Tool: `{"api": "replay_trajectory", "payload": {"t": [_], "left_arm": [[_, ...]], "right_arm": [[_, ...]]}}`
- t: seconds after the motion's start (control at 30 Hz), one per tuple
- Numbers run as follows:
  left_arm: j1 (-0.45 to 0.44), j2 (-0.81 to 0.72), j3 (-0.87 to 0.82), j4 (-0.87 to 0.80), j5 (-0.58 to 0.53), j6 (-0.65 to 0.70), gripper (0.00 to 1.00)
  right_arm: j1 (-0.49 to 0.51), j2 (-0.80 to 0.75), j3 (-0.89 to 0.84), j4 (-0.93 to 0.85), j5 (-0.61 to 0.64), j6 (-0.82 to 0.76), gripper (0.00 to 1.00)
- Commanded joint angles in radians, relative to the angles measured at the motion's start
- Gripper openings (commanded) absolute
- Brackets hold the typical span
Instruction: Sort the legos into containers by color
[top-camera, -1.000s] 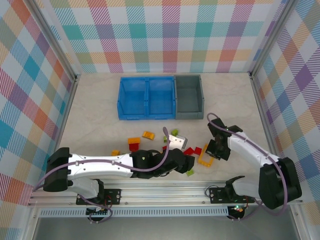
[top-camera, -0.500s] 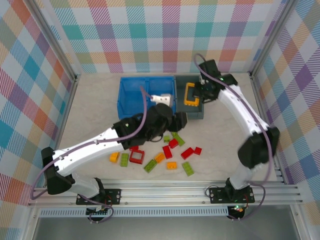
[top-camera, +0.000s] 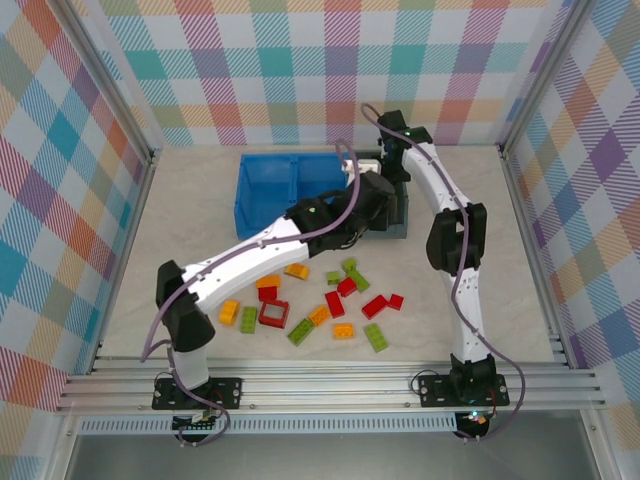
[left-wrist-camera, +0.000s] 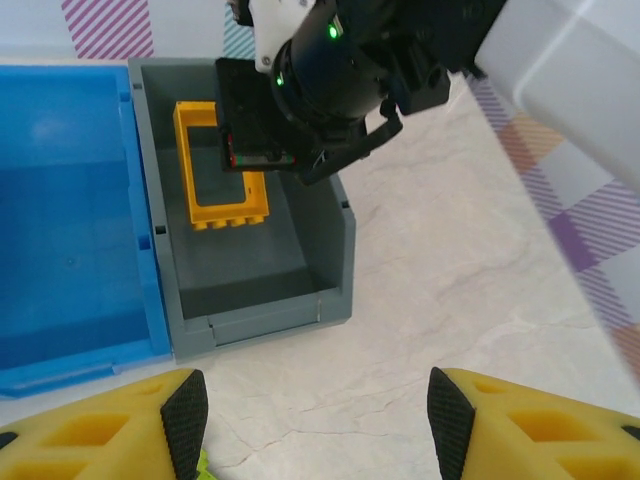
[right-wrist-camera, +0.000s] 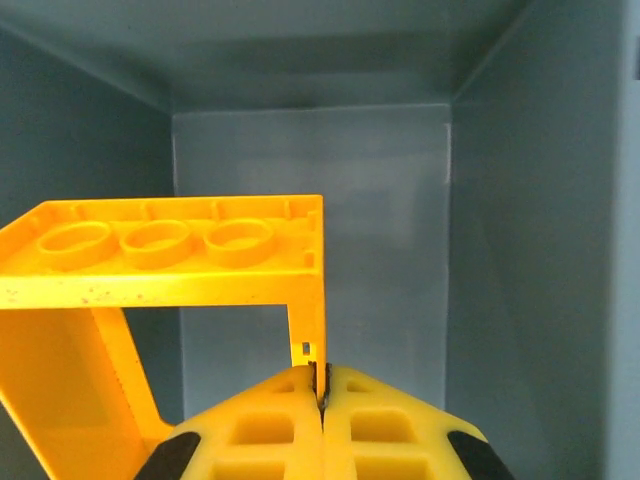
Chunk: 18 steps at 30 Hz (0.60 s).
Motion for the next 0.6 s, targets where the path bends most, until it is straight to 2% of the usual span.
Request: {"api": "replay_trajectory", "payload": {"t": [0.0, 0.27, 0.43, 0.57], "left_arm": [[0.01, -0.006, 0.025, -0.025, -0.034, 0.027, 0.62], [0.01, -0.092, -0.146, 0.005, -0.03, -0.012, 0.62], [0.01, -0.163, -0.251, -0.007, -0.02, -0.061, 0.62], [0.01, -0.237, -0.339, -0.037, -0.009, -0.116, 0.61]], "right_arm": [[0.003, 0.035, 0.047, -0.017, -0.053, -0.028, 0.0], [0.002, 0.135, 0.136, -0.005, -0.093, -0.007, 0.0], [0.002, 0.143, 0.147, -0.004, -0.106, -0.002, 0.15], [0.003, 0.093, 0.147, -0.011, -0.119, -0.002, 0.24]]}}
